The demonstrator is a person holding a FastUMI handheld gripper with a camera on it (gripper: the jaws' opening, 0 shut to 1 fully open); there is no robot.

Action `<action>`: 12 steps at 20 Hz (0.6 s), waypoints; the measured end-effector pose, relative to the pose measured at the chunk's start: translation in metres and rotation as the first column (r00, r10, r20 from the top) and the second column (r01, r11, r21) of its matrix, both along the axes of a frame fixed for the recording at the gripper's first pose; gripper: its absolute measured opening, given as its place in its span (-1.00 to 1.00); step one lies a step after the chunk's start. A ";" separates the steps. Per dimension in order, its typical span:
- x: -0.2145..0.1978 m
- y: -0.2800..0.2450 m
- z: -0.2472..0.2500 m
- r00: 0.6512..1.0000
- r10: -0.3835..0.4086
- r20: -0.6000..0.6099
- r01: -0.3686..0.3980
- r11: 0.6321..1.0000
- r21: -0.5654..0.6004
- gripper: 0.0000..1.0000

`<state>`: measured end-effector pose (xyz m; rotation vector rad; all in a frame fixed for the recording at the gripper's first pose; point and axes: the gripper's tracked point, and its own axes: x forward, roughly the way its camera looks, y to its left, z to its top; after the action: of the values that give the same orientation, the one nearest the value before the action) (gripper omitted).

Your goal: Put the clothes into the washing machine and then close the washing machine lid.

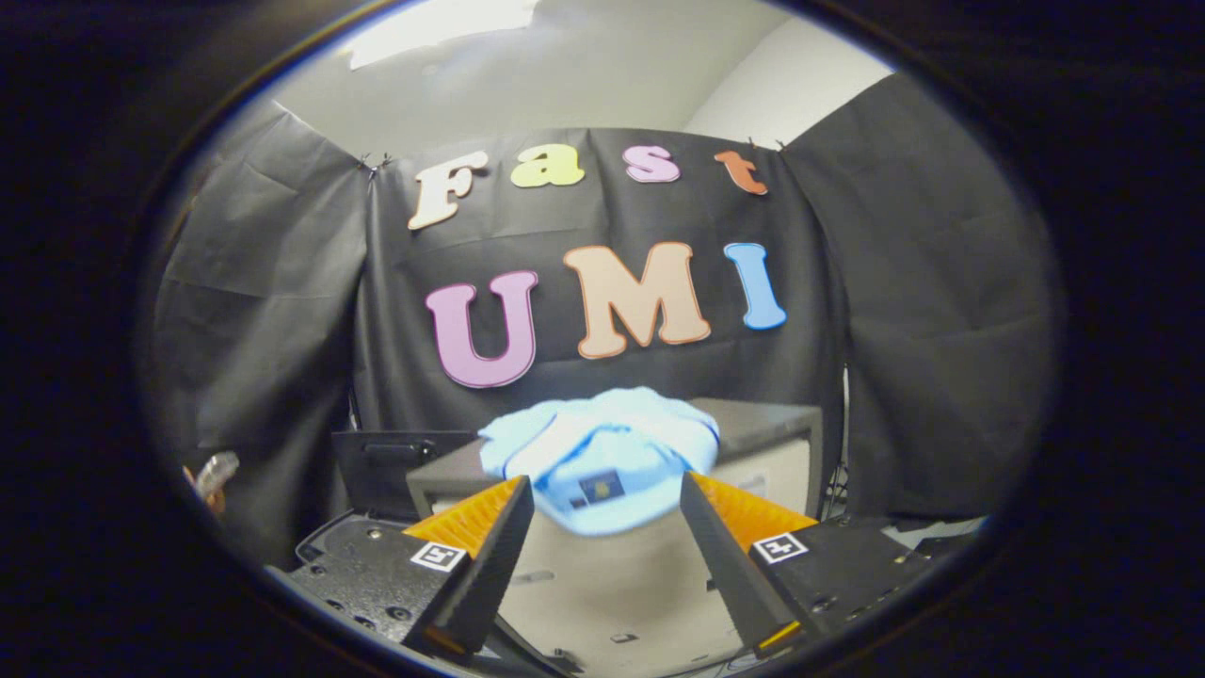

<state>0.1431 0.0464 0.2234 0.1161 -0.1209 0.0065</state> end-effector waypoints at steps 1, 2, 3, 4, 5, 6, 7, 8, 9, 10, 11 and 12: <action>0.014 0.002 0.017 1.000 0.001 -0.006 -0.001 1.000 -0.002 0.90; 0.027 0.005 0.031 1.000 0.006 -0.012 -0.006 1.000 0.003 0.91; 0.042 0.010 0.041 1.000 0.016 -0.022 -0.016 1.000 0.010 0.90; 0.056 0.008 0.043 0.999 0.006 -0.053 -0.005 1.000 0.011 0.90; 0.071 0.006 0.039 0.995 -0.009 -0.095 0.010 1.000 0.002 0.90; 0.082 0.005 0.035 0.991 -0.027 -0.133 0.025 1.000 -0.015 0.90; 0.094 0.003 0.027 0.984 -0.046 -0.173 0.040 0.999 -0.036 0.91; 0.105 0.000 0.019 0.976 -0.071 -0.208 0.059 0.996 -0.062 0.91; 0.115 -0.003 0.013 0.968 -0.097 -0.233 0.076 0.993 -0.094 0.91; 0.123 -0.006 0.006 0.959 -0.118 -0.256 0.087 0.988 -0.130 0.91; 0.129 -0.009 -0.001 0.949 -0.143 -0.280 0.098 0.981 -0.168 0.91; 0.134 -0.012 -0.007 0.940 -0.162 -0.301 0.103 0.974 -0.201 0.92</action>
<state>0.2767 0.0340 0.2162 -0.0756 0.1932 -0.1361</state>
